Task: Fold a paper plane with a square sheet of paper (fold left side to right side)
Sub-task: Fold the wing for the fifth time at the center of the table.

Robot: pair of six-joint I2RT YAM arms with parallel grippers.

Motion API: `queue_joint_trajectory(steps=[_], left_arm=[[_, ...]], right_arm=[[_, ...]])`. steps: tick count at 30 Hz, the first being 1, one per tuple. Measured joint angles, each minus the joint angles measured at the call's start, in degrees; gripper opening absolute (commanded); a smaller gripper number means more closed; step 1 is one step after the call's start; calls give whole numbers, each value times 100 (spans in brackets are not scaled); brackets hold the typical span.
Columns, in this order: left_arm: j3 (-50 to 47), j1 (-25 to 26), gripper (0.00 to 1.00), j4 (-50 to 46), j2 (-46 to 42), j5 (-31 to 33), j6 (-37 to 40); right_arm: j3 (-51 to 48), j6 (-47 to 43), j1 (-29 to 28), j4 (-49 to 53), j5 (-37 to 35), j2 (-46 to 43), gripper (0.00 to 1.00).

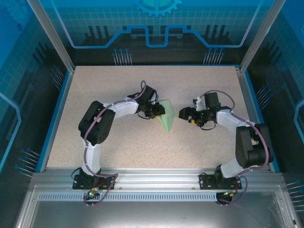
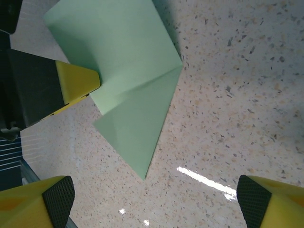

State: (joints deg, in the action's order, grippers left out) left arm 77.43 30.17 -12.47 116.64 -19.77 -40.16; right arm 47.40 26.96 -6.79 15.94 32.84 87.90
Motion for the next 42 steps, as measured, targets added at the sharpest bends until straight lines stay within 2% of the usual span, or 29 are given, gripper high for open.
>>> queue_joint_trajectory(steps=[4,8,20,25,29,32,35,36,37,38,39,40,42], left_arm=[[-160,0,10,407,-52,-26,229],[-570,-17,7,739,-328,-243,470],[-1075,-313,3,1456,-1139,-1836,968],[-1075,-313,2,1436,-1139,-2282,1108],[-1075,-313,2,1443,-1139,-2417,1174],[-1075,-313,6,1443,-1137,-2459,1185],[-1073,-313,14,1425,-1137,-2465,1207],[-1073,-313,21,1416,-1137,-2461,1224],[-1073,-313,32,1401,-1137,-2439,1241],[-1073,-313,40,1377,-1137,-2406,1307],[-1071,-313,52,1342,-1137,-2343,1340],[-1071,-317,57,1290,-1137,-2256,1351],[-1073,-343,61,1158,-1150,-2048,1392]], right_arm=[[-81,-63,184,-374,326,0,88],[-96,-168,328,-798,656,22,88],[420,-468,374,-1821,2116,1263,86],[756,-428,356,-2177,2627,1572,77],[861,-437,289,-2267,2787,1674,64],[861,-415,256,-2299,2824,1707,45],[859,-389,254,-2302,2835,1709,23],[857,-372,251,-2295,2828,1709,14],[855,-363,245,-2284,2813,1709,7],[855,-369,240,-2284,2804,1709,4],[855,-374,227,-2269,2800,1709,2],[855,-376,216,-2245,2782,1709,1],[855,-363,192,-2208,2739,1709,0]])
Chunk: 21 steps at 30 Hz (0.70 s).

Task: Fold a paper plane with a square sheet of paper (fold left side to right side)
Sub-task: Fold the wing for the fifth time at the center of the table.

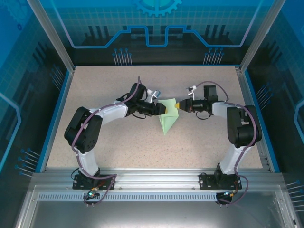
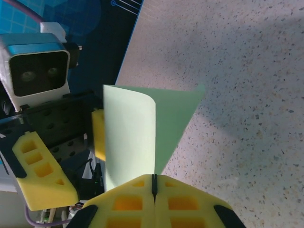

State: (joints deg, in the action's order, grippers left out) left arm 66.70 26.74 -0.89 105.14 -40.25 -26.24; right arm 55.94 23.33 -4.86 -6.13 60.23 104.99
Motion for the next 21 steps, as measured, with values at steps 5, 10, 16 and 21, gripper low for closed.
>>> queue_joint_trajectory(steps=[5,10,16,21], left_arm=[[-24,-181,68,-525,-442,776,149],[-162,-173,68,-1019,-1488,1674,391],[-236,632,67,-1563,-2109,2461,588],[-382,1453,66,-1825,-1832,2964,562]], right_arm=[[-2,118,-116,103,-262,0,0],[-142,555,-240,96,-704,0,0],[-308,1060,-387,264,-1482,-42,0],[-378,1480,-400,319,-1919,-87,0]])
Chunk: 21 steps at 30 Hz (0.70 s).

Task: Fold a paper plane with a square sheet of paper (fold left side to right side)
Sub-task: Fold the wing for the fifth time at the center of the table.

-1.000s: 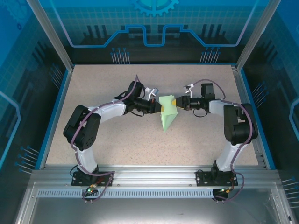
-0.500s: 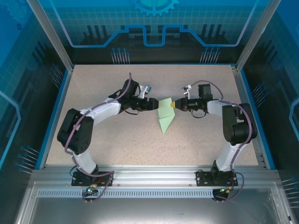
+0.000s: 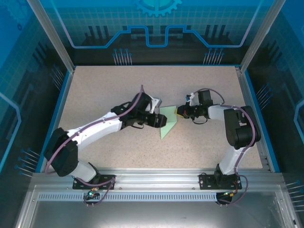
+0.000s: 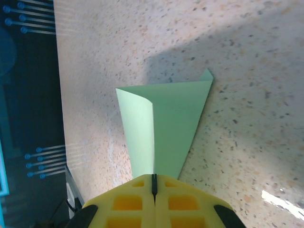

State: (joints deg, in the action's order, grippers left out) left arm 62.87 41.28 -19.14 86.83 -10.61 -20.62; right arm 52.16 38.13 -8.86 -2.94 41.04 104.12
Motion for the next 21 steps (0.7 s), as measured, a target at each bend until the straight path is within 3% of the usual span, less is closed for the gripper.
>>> queue_joint_trajectory(steps=[9,21], left_arm=[[927,949,67,-767,1554,1327,111],[2000,1329,67,-1499,2769,2699,221]], right_arm=[[0,339,-17,37,-168,0,0],[0,369,-85,153,-208,4,0]])
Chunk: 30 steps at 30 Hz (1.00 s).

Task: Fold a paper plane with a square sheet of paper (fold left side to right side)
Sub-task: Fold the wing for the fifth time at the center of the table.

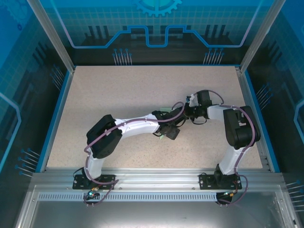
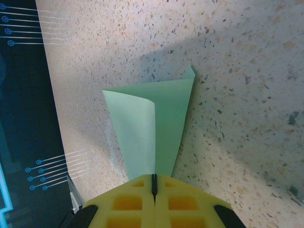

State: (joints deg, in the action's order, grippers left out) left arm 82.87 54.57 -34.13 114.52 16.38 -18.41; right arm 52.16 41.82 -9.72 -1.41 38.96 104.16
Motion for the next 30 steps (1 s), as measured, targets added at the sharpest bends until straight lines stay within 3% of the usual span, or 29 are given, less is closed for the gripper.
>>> queue_joint_trajectory(steps=[20,30], left_arm=[[26,4,55,-216,321,398,57],[26,15,42,-216,369,398,46]], right_arm=[[7,-9,-81,151,-83,87,0],[9,-42,-87,227,-133,125,2]])
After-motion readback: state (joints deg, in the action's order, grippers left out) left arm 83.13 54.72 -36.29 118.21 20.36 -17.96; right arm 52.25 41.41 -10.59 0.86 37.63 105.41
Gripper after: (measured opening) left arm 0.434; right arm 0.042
